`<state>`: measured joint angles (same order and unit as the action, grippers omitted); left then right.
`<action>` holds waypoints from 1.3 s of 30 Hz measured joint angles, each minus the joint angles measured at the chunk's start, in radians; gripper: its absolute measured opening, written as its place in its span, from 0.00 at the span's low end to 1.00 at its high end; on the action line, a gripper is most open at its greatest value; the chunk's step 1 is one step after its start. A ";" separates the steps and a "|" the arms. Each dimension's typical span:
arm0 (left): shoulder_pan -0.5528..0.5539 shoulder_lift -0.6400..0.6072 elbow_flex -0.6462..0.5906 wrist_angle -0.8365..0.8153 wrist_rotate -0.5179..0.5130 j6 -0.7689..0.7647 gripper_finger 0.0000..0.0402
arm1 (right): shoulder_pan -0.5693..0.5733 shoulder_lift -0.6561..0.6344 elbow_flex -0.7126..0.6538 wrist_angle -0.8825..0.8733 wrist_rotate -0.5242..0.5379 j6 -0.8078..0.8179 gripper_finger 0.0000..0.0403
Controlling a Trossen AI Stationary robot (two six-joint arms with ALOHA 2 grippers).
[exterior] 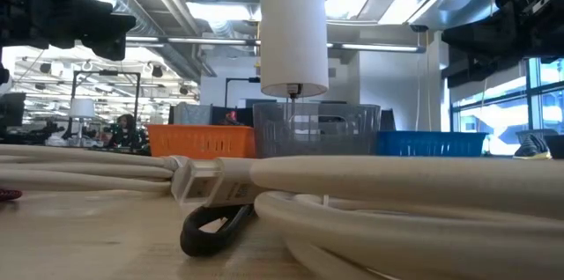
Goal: Pick & Place USB Port
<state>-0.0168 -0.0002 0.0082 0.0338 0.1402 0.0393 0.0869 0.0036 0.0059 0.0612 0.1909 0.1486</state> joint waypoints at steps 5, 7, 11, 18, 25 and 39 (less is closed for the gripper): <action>0.000 0.000 0.000 0.000 0.000 0.000 0.44 | 0.000 0.000 0.000 0.000 0.000 0.000 0.07; 0.000 0.000 0.000 0.000 0.000 0.000 0.44 | 0.000 0.000 0.000 0.000 0.000 0.000 0.07; 0.000 0.000 0.000 0.000 0.000 0.000 0.44 | 0.000 0.000 0.000 0.000 0.000 0.000 0.07; 0.000 0.000 0.000 0.000 0.000 0.000 0.44 | 0.000 0.000 0.000 0.000 0.000 0.000 0.07; 0.000 0.000 0.000 -0.002 -0.022 0.000 0.44 | 0.000 0.000 0.000 0.039 0.000 0.000 0.07; -0.001 0.000 0.000 0.151 -0.249 0.068 0.44 | 0.000 0.000 0.001 0.352 0.000 0.083 0.07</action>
<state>-0.0177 -0.0002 0.0078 0.1849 -0.1093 0.1069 0.0868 0.0036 0.0066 0.4135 0.1913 0.2311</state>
